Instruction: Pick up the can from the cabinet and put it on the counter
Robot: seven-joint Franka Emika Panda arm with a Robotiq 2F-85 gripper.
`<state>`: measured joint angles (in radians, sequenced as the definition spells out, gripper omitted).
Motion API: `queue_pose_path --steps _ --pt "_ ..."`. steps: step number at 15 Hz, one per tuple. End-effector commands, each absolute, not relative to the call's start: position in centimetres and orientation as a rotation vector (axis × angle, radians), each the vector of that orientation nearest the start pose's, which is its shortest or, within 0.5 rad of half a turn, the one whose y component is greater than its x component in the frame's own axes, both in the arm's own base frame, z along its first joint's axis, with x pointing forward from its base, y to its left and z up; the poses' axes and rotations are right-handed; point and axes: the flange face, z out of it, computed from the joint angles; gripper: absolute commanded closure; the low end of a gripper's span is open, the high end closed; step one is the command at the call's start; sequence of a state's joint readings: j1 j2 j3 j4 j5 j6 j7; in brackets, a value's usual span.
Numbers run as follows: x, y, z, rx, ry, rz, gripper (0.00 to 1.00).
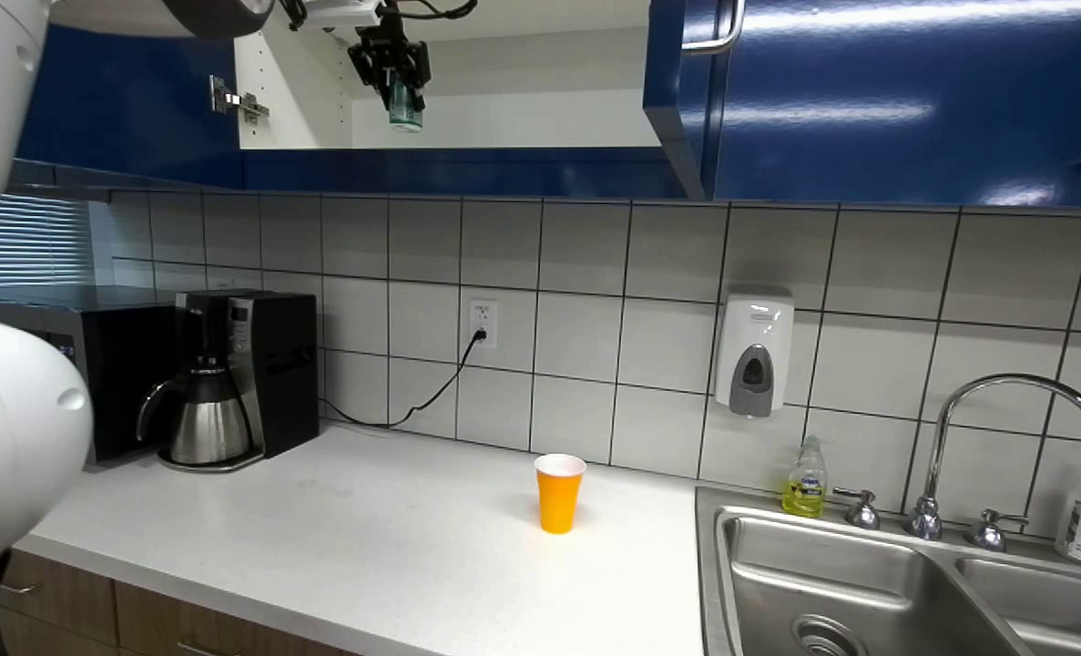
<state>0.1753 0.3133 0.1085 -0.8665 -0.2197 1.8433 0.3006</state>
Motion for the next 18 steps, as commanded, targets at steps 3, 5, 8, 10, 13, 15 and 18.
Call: queue_pose_path --steps 3,5,8,10,13,15,18 --pt "57.3 13.6 81.1 -2.967 0.084 -0.998 0.62" --pt "55.9 13.2 80.9 -2.969 0.084 -0.978 0.62" --pt "53.3 12.2 80.1 -2.973 0.095 -0.941 0.62" --pt "51.6 11.3 79.5 -2.975 0.106 -0.915 0.62" --pt "49.2 9.9 78.2 -2.983 0.130 -0.873 0.62" --pt "47.8 8.9 77.2 -2.985 0.144 -0.843 0.62" --pt "46.2 7.9 75.8 -2.996 0.161 -0.809 0.62"
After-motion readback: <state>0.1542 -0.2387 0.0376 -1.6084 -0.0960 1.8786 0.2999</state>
